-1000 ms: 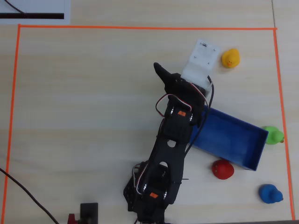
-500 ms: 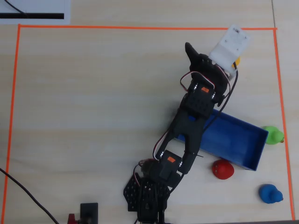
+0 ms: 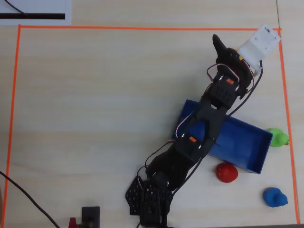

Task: Grasp yellow duck and put it into box.

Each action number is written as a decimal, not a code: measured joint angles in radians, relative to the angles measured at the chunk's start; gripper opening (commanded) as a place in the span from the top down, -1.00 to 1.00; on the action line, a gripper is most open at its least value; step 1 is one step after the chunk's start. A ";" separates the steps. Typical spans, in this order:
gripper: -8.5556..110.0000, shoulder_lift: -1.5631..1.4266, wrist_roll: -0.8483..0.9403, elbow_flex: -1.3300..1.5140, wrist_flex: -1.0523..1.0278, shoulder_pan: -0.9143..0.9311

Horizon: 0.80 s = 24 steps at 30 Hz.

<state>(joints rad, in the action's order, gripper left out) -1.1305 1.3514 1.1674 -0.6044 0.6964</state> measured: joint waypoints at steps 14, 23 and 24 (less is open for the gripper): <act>-0.16 0.284 0.000 -0.219 -0.002 0.032; -0.19 0.414 0.000 -0.362 -0.002 0.041; -0.20 0.430 0.000 -0.380 -0.002 0.043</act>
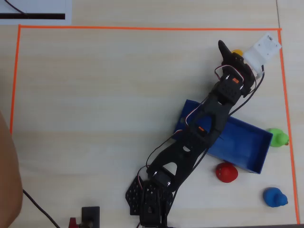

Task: Grasp yellow duck and put it into box.

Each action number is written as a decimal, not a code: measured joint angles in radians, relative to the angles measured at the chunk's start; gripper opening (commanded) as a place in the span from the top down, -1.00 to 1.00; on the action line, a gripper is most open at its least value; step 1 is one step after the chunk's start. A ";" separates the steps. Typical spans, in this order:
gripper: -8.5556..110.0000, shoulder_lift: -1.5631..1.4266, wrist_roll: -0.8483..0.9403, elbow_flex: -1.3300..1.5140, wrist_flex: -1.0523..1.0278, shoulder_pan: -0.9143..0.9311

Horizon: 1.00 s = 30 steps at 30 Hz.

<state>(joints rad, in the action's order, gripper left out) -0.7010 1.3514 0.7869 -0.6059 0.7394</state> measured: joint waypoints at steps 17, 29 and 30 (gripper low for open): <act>0.24 0.170 0.104 -0.187 -0.028 -0.002; 0.73 0.170 0.219 -0.192 -0.072 0.006; 0.74 0.170 0.219 -0.192 -0.074 0.006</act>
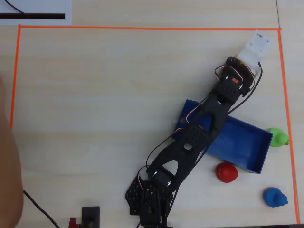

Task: Grasp yellow duck and put it into box.

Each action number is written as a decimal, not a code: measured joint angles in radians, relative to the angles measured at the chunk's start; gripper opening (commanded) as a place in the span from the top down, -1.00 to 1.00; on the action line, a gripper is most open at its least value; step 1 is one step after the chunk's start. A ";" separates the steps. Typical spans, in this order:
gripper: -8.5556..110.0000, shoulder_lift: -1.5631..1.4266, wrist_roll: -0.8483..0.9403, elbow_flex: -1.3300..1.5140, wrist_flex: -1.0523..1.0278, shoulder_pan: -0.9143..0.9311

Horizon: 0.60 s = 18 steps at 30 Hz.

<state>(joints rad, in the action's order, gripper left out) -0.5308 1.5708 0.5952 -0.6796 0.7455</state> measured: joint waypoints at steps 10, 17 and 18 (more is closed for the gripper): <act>0.85 -0.017 -0.026 -0.015 -0.061 0.006; 0.85 -0.204 -0.215 -0.015 -0.295 0.008; 0.85 -0.252 -0.245 -0.015 -0.339 -0.003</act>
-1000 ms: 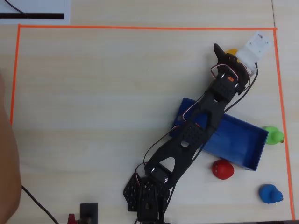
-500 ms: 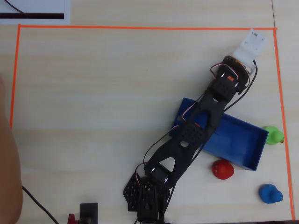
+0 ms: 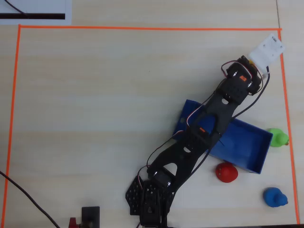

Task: Grasp yellow duck and put it into box.

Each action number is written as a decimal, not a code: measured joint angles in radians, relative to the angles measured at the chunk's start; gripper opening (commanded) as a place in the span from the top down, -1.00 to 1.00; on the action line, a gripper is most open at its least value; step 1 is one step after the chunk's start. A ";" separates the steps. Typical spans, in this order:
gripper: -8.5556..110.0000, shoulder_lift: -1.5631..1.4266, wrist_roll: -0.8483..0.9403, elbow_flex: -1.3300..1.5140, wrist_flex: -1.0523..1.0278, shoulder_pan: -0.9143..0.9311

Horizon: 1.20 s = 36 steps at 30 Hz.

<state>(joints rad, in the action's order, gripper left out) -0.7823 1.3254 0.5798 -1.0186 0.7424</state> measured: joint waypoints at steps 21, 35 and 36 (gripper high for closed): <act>0.85 -0.781 -0.118 0.617 -0.273 0.383; 0.85 -0.991 -0.008 1.204 -0.199 0.540; 0.85 -0.991 -0.005 1.204 -0.193 0.529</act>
<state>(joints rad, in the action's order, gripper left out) -1.7733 1.3208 1.7840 -1.2118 1.2717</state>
